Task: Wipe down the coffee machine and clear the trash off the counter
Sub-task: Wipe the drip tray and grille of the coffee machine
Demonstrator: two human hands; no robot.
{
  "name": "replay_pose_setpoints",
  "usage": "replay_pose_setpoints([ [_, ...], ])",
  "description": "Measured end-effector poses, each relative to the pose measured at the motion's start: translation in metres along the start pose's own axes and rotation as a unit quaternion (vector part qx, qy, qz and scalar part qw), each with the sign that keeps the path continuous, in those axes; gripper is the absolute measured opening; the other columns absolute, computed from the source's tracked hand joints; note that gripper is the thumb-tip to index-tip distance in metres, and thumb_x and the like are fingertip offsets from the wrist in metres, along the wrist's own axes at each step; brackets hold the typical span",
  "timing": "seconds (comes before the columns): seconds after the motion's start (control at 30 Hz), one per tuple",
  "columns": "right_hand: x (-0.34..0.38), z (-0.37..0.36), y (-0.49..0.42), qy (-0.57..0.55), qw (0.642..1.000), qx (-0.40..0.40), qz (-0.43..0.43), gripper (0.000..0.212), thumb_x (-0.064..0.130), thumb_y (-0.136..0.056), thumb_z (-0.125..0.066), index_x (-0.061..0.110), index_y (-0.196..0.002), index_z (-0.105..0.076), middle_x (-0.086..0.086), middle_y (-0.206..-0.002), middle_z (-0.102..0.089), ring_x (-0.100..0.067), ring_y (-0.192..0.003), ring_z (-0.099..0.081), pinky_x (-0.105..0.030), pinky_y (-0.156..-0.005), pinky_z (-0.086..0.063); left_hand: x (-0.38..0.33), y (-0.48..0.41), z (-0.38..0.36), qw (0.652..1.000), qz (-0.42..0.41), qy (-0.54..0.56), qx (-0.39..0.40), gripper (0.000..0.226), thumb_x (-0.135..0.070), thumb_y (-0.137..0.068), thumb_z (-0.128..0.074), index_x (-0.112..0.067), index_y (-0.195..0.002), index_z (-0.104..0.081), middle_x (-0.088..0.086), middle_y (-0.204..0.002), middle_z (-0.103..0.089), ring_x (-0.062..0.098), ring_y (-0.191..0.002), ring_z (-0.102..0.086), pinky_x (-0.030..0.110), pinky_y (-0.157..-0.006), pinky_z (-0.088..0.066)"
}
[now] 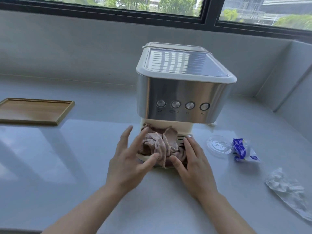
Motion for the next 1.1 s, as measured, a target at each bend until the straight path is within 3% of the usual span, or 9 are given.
replay_pose_setpoints([
  [0.13,0.0,0.001,-0.001,-0.013,1.0,0.019,0.013,0.07,0.059,-0.098,-0.036,0.017,-0.153,-0.032,0.012,-0.16,-0.022,-0.001,-0.149,-0.004,-0.035,-0.123,-0.016,-0.058,-0.033,-0.036,0.963,-0.188,-0.177,0.081,0.061,-0.076,-0.082,-0.042,-0.046,-0.135,-0.047,-0.012,-0.136,-0.047,0.014,-0.132,-0.039,0.038,-0.106,-0.039],
  [0.23,0.003,0.003,-0.001,0.009,0.999,0.023,0.027,0.073,0.048,-0.085,-0.042,0.019,-0.152,-0.035,0.012,-0.16,-0.025,0.001,-0.149,-0.003,-0.035,-0.122,-0.018,-0.054,-0.042,-0.047,0.942,-0.22,-0.216,0.135,0.055,-0.074,-0.084,-0.041,-0.043,-0.127,-0.058,-0.008,-0.117,-0.058,0.017,-0.117,-0.049,0.035,-0.106,-0.034],
  [0.37,0.001,0.0,-0.002,0.043,0.999,0.009,0.02,0.083,0.063,-0.082,-0.042,0.018,-0.151,-0.038,0.011,-0.16,-0.028,-0.004,-0.15,-0.008,-0.036,-0.122,-0.021,-0.005,-0.054,-0.017,0.984,-0.1,-0.14,0.045,0.021,-0.044,-0.082,-0.064,-0.04,-0.103,-0.066,-0.017,-0.099,-0.056,0.016,-0.091,-0.055,0.028,-0.068,-0.043],
  [0.43,-0.001,-0.002,-0.002,0.055,0.998,0.004,0.019,0.087,0.072,-0.083,-0.043,0.019,-0.151,-0.038,0.01,-0.16,-0.03,-0.006,-0.151,-0.009,-0.037,-0.121,-0.024,0.015,-0.057,-0.01,0.994,-0.025,-0.102,0.024,0.017,-0.033,-0.084,-0.065,-0.038,-0.1,-0.067,-0.016,-0.094,-0.054,0.017,-0.081,-0.057,0.029,-0.062,-0.042],
  [0.63,-0.001,-0.003,-0.003,0.05,0.999,0.001,0.013,0.089,0.076,-0.081,-0.041,0.02,-0.15,-0.038,0.011,-0.16,-0.03,-0.005,-0.151,-0.007,-0.037,-0.122,-0.022,0.004,-0.061,-0.013,0.994,-0.009,-0.104,0.032,0.026,-0.015,-0.089,-0.058,-0.025,-0.11,-0.068,-0.004,-0.094,-0.056,0.022,-0.082,-0.056,0.031,-0.067,-0.042],
  [0.77,-0.001,-0.004,-0.002,0.059,0.998,-0.001,0.016,0.09,0.077,-0.081,-0.041,0.019,-0.15,-0.038,0.01,-0.16,-0.03,-0.005,-0.151,-0.006,-0.035,-0.123,-0.02,-0.003,-0.022,0.0,0.979,-0.081,-0.179,0.05,0.009,-0.021,-0.09,-0.058,-0.019,-0.084,-0.065,-0.009,-0.087,-0.051,0.021,-0.074,-0.054,0.027,-0.058,-0.037],
  [0.87,-0.003,-0.004,-0.002,0.056,0.998,-0.014,0.014,0.089,0.077,-0.082,-0.043,0.019,-0.149,-0.041,0.01,-0.159,-0.033,-0.005,-0.15,-0.009,-0.037,-0.121,-0.024,-0.011,-0.017,-0.005,0.971,-0.114,-0.198,0.065,0.02,-0.022,-0.094,-0.05,-0.021,-0.074,-0.053,-0.013,-0.102,-0.055,0.016,-0.082,-0.052,0.028,-0.057,-0.039],
  [1.03,-0.004,-0.005,-0.003,0.065,0.998,-0.005,0.015,0.088,0.077,-0.082,-0.041,0.02,-0.15,-0.039,0.011,-0.159,-0.031,-0.004,-0.15,-0.007,-0.038,-0.12,-0.027,-0.007,-0.062,-0.015,0.988,-0.018,-0.147,0.043,0.026,-0.016,-0.096,-0.048,-0.019,-0.114,-0.065,-0.006,-0.124,-0.064,0.02,-0.102,-0.06,0.027,-0.075,-0.043],
  [1.1,-0.005,-0.005,-0.002,0.066,0.998,0.002,0.01,0.089,0.078,-0.081,-0.041,0.022,-0.15,-0.038,0.012,-0.16,-0.029,-0.004,-0.151,-0.007,-0.038,-0.12,-0.027,-0.01,-0.052,-0.014,0.992,-0.029,-0.115,0.04,0.027,-0.015,-0.095,-0.049,-0.019,-0.114,-0.067,-0.008,-0.125,-0.064,0.013,-0.104,-0.062,0.021,-0.077,-0.043],
])
Point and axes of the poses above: each hand's wrist, its own y-axis away from the middle knuckle, its own z-axis out of the back of the hand, x = y × z, the point moved 7 cm from there along -y, towards the middle knuckle
